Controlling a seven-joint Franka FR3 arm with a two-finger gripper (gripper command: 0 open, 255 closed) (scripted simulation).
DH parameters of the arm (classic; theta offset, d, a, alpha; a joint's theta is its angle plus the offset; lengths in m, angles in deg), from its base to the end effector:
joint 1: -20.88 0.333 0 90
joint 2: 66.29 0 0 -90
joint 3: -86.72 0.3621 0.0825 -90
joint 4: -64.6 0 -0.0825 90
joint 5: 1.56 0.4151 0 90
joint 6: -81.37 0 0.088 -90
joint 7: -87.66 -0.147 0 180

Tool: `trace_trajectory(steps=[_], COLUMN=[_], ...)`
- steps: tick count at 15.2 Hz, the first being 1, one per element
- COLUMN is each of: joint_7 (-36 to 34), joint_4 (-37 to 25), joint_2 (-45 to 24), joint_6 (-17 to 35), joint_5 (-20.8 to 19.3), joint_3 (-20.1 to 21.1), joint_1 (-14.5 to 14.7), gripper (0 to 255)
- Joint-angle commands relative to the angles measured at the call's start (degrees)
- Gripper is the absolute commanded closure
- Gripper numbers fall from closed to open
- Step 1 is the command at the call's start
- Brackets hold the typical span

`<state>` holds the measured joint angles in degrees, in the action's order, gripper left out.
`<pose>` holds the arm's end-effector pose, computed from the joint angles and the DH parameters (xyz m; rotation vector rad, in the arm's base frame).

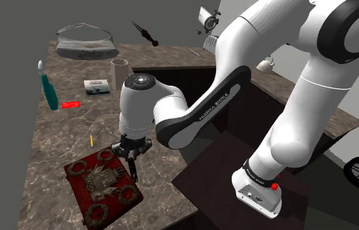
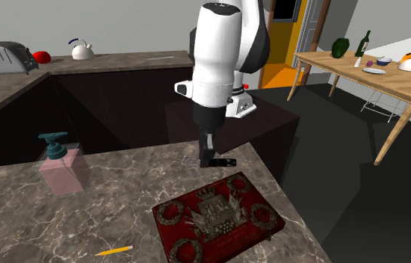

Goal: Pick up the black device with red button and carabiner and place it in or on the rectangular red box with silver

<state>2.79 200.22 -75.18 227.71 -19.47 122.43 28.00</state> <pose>0.3960 0.3685 0.2597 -3.0209 0.7514 -0.1765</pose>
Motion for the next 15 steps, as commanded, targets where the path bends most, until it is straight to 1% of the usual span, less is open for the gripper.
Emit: trace_trajectory(steps=[1, 3, 6, 7, 15], joint_7=[-3.0, -5.1, -7.1, -7.8, -10.4], joint_4=[-5.2, -10.7, -19.3, -24.1, -24.0], joint_2=[-4.1, -8.3, -14.4, -17.6, -21.9], joint_6=[-2.3, -4.7, -8.6, -10.7, -6.7], joint_5=[-3.2, -5.7, -8.3, -9.4, -13.0], joint_3=[-0.6, -1.5, -2.9, -3.5, -6.2], joint_1=[1.8, 3.9, 7.3, 9.1, 11.1], gripper=[255, 255, 255, 255, 255])
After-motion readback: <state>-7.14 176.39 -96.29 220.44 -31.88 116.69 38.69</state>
